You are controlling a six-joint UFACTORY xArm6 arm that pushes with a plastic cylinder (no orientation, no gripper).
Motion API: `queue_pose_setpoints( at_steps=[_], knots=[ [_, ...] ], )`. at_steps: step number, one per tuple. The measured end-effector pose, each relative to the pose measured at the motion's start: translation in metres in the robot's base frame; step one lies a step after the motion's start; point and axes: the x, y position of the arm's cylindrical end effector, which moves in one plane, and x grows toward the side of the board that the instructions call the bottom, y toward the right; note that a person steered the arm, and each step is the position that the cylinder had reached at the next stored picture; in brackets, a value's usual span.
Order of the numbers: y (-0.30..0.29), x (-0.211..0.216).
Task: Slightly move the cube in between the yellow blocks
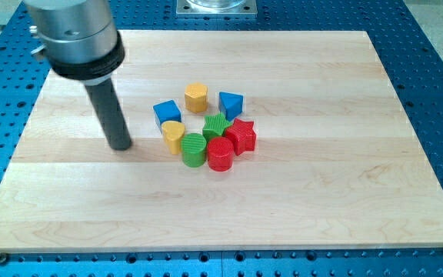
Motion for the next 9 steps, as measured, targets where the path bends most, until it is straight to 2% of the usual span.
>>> queue_pose_setpoints(
  at_steps=[2,4,6,7,9],
  knots=[
    [0.011,-0.018],
    [0.046,-0.025],
    [0.023,-0.023],
    [0.023,-0.042],
    [0.003,-0.048]
  ],
)
